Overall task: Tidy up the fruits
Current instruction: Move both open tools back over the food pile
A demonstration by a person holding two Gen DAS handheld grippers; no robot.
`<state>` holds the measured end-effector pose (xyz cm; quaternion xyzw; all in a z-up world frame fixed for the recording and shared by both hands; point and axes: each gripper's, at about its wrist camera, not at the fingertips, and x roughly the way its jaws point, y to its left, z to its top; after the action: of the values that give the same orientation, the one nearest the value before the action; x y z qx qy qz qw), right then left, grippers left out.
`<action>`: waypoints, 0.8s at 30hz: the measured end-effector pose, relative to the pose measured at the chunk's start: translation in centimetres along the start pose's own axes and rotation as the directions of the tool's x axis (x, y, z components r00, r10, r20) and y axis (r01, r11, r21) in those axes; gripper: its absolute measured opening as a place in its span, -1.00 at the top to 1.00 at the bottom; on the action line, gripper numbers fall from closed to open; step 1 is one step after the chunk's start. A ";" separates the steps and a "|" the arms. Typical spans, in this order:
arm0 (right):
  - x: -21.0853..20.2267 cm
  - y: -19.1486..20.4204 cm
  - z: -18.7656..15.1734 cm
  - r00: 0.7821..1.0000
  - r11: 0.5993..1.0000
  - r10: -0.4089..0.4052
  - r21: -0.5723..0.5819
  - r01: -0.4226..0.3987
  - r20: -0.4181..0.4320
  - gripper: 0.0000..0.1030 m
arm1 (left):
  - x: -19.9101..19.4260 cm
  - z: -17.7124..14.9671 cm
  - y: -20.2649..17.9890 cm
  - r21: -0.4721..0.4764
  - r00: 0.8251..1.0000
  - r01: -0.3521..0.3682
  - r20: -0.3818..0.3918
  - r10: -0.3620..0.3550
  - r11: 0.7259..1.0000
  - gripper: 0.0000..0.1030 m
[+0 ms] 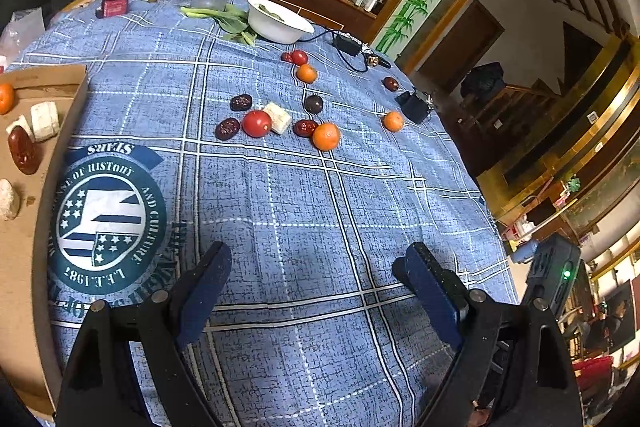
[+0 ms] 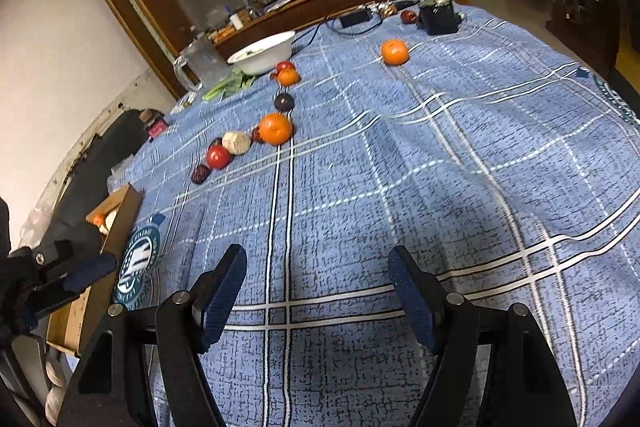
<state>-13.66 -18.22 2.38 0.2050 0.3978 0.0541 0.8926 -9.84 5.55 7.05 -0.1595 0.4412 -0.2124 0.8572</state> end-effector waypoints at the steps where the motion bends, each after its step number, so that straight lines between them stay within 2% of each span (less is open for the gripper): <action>1: 0.1 0.0 0.0 1.000 1.000 -0.002 0.002 0.002 -0.006 -0.50 | 0.0 0.0 0.2 -0.005 1.000 0.004 -0.003 -0.004 1.000 -0.71; 7: 0.6 0.1 -0.1 0.999 1.000 -0.016 0.001 0.016 -0.027 -0.50 | -1.1 0.4 1.9 -0.057 1.000 -0.015 0.006 0.016 0.998 -0.71; 10: 0.5 -0.1 -0.2 0.999 1.000 0.008 0.006 -0.008 -0.035 -0.50 | -3.2 0.8 2.8 -0.085 0.997 -0.034 0.063 0.040 0.996 -0.71; 14: 0.1 -0.8 -0.3 0.996 0.997 0.076 0.010 -0.075 -0.053 -0.50 | -5.5 1.1 3.9 -0.098 0.985 -0.106 0.123 0.118 0.990 -0.71; 18: -0.4 -1.4 0.1 0.998 0.999 0.022 -0.037 -0.024 -0.062 -0.50 | -5.1 1.1 5.1 -0.124 0.985 -0.128 0.104 0.141 0.984 -0.71; 24: -1.4 -3.1 3.8 0.999 1.000 -0.008 -0.020 0.007 -0.051 -0.50 | -2.4 0.7 5.1 -0.097 0.991 -0.122 0.040 0.126 0.988 -0.71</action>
<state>-12.00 -22.68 4.35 0.1930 0.4208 0.0597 0.8844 -9.38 11.25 6.73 -0.1771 0.4401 -0.1339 0.8701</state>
